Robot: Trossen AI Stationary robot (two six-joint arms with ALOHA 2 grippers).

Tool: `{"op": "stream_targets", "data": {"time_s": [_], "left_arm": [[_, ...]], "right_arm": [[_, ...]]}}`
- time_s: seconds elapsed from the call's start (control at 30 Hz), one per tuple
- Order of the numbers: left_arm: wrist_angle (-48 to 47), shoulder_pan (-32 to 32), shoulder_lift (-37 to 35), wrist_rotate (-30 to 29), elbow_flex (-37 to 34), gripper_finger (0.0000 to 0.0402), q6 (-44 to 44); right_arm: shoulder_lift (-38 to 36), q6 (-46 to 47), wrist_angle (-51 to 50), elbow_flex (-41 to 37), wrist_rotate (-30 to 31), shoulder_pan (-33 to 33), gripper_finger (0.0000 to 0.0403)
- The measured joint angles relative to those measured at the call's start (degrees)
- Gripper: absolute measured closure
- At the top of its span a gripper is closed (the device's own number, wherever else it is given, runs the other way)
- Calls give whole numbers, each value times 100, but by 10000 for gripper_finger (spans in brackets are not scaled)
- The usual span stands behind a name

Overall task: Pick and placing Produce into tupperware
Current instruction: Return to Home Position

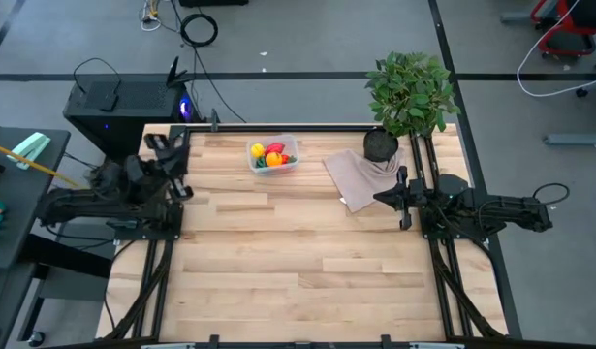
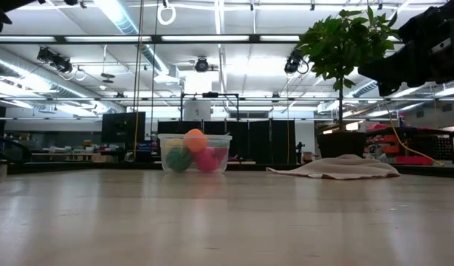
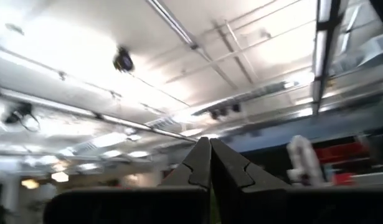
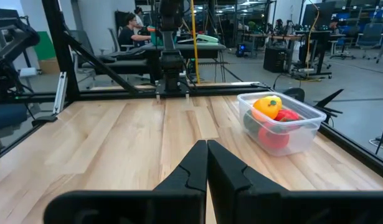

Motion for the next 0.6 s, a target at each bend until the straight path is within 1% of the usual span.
{"op": "stream_targets", "data": {"time_s": [0.1,0.2,0.47,0.53,0.6], "left_arm": [[122,0,-238,-80,0,388,613],[571,0,-469,-27,0,396,1251],[1697,0,-851,1007,0,391,2570],[1839,0,-874,1266,0,396,2847],[1924,0,-874,1360,0,397,3056]], "right_arm": [[0,0,0,0,0,0,389],[0,1,0,0,0,0,389],[0,2,1,0,0,0,389],[1,2,2,0,0,0,389],[0,2,0,0,0,0,389]]}}
